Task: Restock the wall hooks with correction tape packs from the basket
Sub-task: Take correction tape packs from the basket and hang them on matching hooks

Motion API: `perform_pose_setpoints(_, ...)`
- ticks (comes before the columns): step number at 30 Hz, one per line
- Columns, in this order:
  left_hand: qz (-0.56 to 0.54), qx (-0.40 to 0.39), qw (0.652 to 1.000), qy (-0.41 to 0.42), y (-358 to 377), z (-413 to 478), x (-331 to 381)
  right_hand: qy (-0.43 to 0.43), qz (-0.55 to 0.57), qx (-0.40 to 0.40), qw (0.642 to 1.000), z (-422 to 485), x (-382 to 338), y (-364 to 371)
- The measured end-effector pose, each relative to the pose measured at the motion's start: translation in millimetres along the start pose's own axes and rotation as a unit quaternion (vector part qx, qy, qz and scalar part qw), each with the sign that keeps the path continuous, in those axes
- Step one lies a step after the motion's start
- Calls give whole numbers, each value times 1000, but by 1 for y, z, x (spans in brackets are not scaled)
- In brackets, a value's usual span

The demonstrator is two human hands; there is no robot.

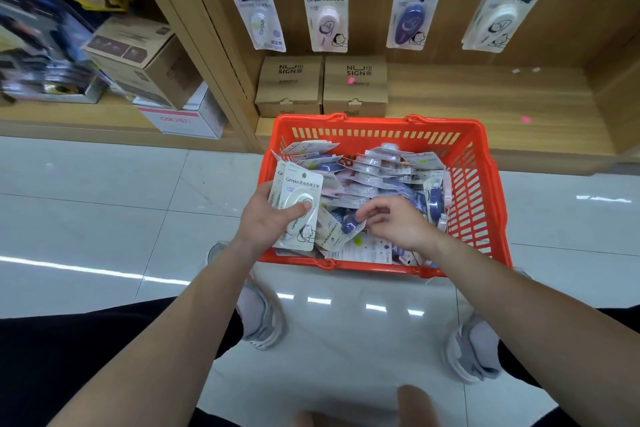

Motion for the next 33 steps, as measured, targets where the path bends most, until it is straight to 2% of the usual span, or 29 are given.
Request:
perform_pose_setpoints(2,-7,8,1000,-3,-4,-1,0,-18,2,-6,1000,1,-12,1)
perform_pose_setpoints(5,-14,20,1000,-6,-11,-3,1,-54,23,28,998,0,-38,-11)
perform_pose_setpoints(8,-20,19,1000,-11,-10,-2,3,-70,87,61,992,-3,-57,-36)
perform_pose_setpoints(14,-93,-23,995,-3,37,-6,19,1,206,72,976,12,-36,-43)
perform_pose_setpoints(18,-124,-3,992,-11,61,-8,23,15,274,166,947,7,-30,-38)
perform_pose_setpoints(20,-134,17,991,-18,65,-6,22,1,237,181,954,6,-34,-33)
perform_pose_setpoints(22,-137,31,990,-28,66,-3,21,1,188,171,967,6,-39,-24)
perform_pose_setpoints(26,-132,39,990,-38,63,2,20,11,259,40,965,4,-43,-2)
perform_pose_setpoints(28,-133,41,989,-40,61,3,24,12,238,-6,971,1,-47,4)
perform_pose_setpoints(30,-137,36,989,-36,63,6,29,-1,198,-5,980,0,-46,-3)
perform_pose_setpoints(33,-136,40,990,-25,62,11,42,-3,174,43,984,-4,-42,-25)
Point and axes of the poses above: each hand's wrist, its own z-axis towards the middle knuckle, its own y-axis out of the palm, x = y × z, the point moved 10 cm from there along z, towards the middle knuckle, and after that the axes turned 15 degrees about y, right-handed, at the moved point
